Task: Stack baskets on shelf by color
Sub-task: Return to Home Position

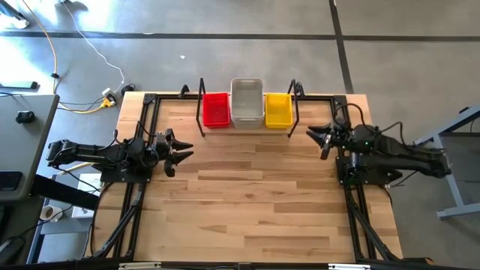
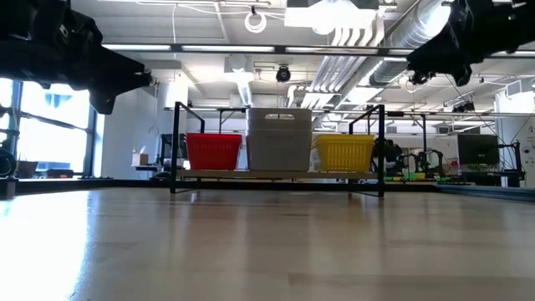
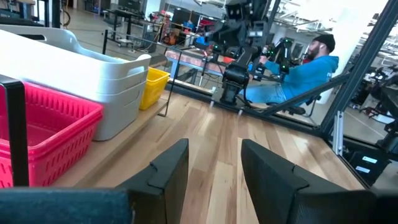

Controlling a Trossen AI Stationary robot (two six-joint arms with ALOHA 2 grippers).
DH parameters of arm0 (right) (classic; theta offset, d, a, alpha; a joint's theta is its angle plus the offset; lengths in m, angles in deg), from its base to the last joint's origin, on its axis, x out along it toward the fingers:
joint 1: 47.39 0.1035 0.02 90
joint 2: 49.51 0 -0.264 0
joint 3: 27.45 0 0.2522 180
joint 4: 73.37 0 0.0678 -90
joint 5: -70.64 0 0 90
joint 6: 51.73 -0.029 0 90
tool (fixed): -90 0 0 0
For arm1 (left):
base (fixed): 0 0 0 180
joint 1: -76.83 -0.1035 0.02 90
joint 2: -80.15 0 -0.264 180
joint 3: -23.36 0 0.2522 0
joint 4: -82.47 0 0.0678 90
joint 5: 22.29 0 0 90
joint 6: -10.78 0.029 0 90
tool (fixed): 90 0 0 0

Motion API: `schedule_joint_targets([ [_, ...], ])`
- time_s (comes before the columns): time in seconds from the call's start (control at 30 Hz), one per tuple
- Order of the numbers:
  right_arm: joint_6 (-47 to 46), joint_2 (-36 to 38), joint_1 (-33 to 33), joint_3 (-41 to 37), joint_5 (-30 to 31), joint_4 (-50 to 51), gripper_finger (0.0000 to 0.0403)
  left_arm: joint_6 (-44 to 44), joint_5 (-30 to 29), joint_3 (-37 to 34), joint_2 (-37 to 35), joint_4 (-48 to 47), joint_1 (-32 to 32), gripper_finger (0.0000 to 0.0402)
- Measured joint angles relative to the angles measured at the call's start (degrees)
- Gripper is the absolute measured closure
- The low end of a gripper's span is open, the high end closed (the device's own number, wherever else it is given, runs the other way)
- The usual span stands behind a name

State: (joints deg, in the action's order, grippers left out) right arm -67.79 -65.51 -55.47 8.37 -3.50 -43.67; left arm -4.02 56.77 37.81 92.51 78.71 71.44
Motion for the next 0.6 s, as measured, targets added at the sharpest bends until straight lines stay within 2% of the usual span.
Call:
schedule_joint_targets([
  [0.4, -1.73, 11.00, 0.00, -11.57, -5.26, -4.21, 0.0304, 0.00, 0.04, 0.04, 0.00, 0.02, 0.00, 0.0264],
  [0.53, -2.13, 15.91, 0.00, -14.54, -5.48, -4.17, 0.0304, -0.01, 0.04, 0.04, 0.00, 0.02, 0.00, 0.0264],
  [0.6, -2.65, 15.90, -0.01, -15.38, -5.53, -4.19, 0.0304, -0.02, 0.04, 0.04, 0.02, 0.02, 0.00, 0.0264],
])
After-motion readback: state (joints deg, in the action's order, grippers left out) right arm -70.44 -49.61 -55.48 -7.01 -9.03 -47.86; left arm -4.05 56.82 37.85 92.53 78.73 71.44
